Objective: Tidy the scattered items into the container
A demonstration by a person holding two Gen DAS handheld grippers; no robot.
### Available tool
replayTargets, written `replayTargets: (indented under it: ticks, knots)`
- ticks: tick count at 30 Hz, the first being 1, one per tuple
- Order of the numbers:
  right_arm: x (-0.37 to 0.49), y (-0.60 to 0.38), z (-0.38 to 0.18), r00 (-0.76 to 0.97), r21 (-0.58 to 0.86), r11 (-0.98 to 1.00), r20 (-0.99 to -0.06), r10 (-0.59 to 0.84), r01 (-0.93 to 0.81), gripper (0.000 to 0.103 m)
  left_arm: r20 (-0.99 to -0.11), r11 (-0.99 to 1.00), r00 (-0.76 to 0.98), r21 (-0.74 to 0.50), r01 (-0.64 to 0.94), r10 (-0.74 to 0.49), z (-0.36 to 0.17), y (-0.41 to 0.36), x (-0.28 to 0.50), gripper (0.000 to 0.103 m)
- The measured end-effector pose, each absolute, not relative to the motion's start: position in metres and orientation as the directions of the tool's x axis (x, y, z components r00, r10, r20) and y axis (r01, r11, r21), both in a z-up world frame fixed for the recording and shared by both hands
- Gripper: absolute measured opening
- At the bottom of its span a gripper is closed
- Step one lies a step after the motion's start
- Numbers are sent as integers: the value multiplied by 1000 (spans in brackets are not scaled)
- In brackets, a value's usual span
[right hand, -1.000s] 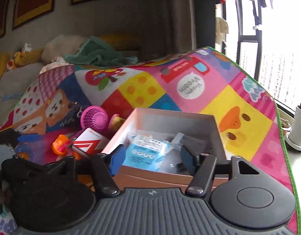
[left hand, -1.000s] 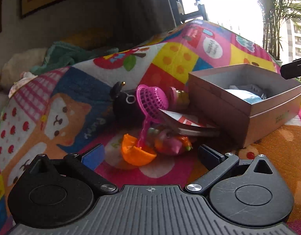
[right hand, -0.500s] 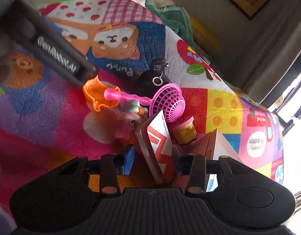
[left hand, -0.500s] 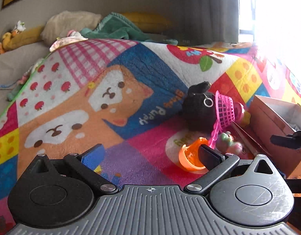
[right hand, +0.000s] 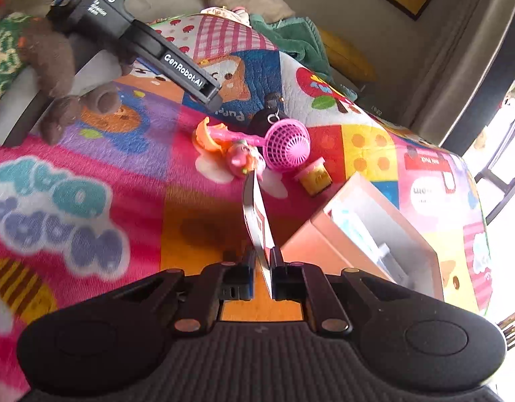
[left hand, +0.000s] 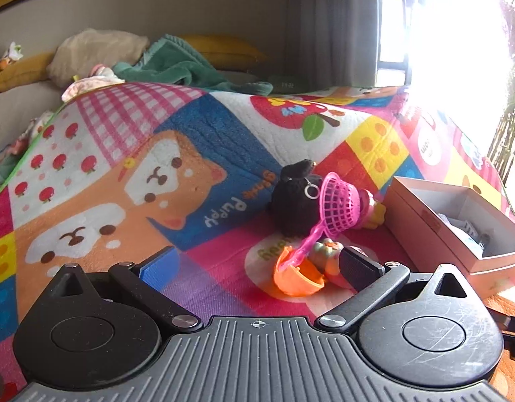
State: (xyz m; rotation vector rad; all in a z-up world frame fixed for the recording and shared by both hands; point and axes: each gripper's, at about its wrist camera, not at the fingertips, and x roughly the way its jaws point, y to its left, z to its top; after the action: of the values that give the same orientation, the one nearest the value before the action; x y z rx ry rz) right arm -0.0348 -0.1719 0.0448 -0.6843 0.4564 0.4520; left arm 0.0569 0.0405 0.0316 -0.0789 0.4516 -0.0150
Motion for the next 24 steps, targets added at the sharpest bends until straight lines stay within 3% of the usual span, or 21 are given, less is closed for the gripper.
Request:
replayTargets:
  ticks: [5, 6, 8, 9, 10, 14, 17, 24]
  knots:
    - [-68, -222, 44, 804, -439, 756, -564, 190, -486, 9, -452, 997, 888, -49, 66, -81, 34, 23, 53, 103]
    - [-72, -232, 45, 803, -409, 776, -561, 202, -481, 15, -457, 996, 885, -41, 73, -84, 36, 18, 52, 103]
    - [-75, -250, 48, 802, -335, 819, -552, 230, -465, 45, -467, 995, 879, -36, 90, -97, 38, 8, 51, 103]
    - [-77, -260, 51, 809, -298, 842, -534, 243, -450, 73, -472, 995, 876, -32, 98, -101, 40, 3, 50, 103]
    - [-79, -270, 54, 823, -257, 865, -504, 260, -431, 87, -478, 994, 872, -25, 106, -105, 41, -2, 50, 103]
    - [-75, -299, 62, 827, -78, 912, -458, 325, -402, 97, -506, 983, 852, 36, 177, -135, 42, -28, 48, 103]
    - [-63, -315, 57, 822, 18, 935, -472, 320, -353, 99, -530, 966, 829, 66, 250, -178, 39, -46, 43, 103]
    - [-29, -358, 45, 827, 193, 969, -511, 235, -157, 103, -609, 798, 683, 132, 588, -403, 18, -91, -3, 103]
